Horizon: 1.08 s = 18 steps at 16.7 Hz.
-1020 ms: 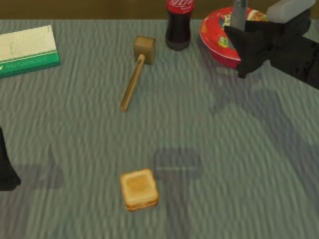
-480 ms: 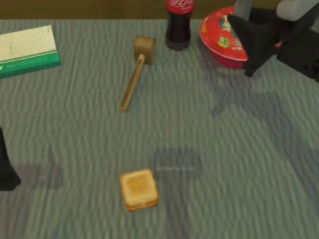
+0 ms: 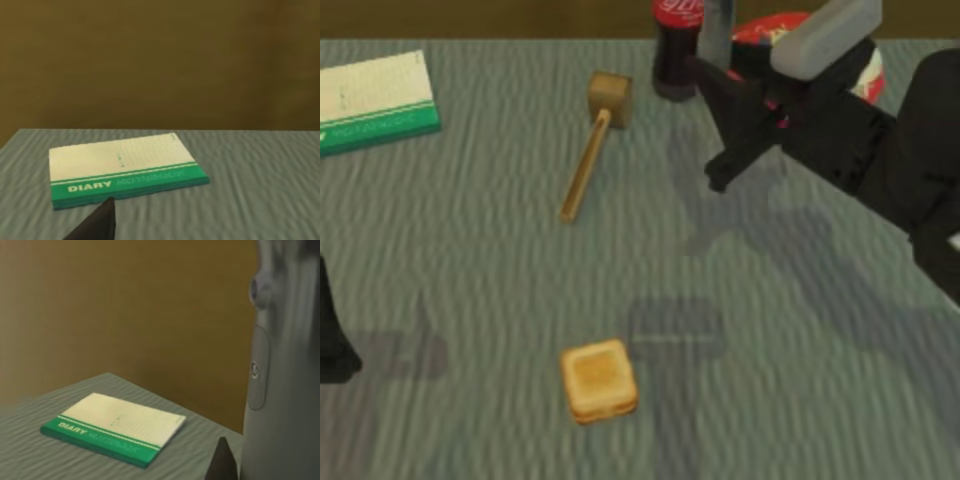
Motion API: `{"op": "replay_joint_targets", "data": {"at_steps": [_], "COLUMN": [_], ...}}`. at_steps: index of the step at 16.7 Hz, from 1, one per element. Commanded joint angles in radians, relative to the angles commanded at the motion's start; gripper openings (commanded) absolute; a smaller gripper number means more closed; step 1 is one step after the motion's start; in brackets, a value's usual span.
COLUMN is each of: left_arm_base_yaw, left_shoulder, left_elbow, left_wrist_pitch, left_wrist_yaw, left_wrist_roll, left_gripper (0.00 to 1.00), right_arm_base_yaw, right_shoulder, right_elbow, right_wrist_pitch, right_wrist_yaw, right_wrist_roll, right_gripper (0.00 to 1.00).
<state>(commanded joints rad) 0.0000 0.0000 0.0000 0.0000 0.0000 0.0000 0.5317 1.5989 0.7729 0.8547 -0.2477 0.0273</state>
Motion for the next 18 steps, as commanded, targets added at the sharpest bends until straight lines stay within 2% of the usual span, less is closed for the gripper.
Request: {"op": "replay_joint_targets", "data": {"at_steps": [2,4,16,18], "left_arm_base_yaw": [0.0,0.0,-0.002,-0.03], "left_shoulder": [0.0,0.0,0.002,0.035], "left_elbow": [0.0,0.0,0.002,0.027], "left_wrist_pitch": [0.0,0.0,0.001,0.019], "left_wrist_yaw": [0.0,0.0,0.0,0.007], "left_wrist_roll": [0.0,0.0,0.0,0.0], "left_gripper": [1.0,1.0,1.0,1.0], "right_arm_base_yaw": [0.065,0.093,0.094,0.094], "right_shoulder": [-0.003,-0.006,-0.006,-0.006], "right_elbow": [-0.006,-0.008,-0.008,-0.008], "right_wrist_pitch": [0.01,0.015,0.015,0.015], "right_wrist_yaw": [0.063,0.091,0.092,0.092], "right_wrist_roll": [0.001,0.001,0.001,0.001], "right_gripper": [0.0,0.0,0.0,0.0]}}
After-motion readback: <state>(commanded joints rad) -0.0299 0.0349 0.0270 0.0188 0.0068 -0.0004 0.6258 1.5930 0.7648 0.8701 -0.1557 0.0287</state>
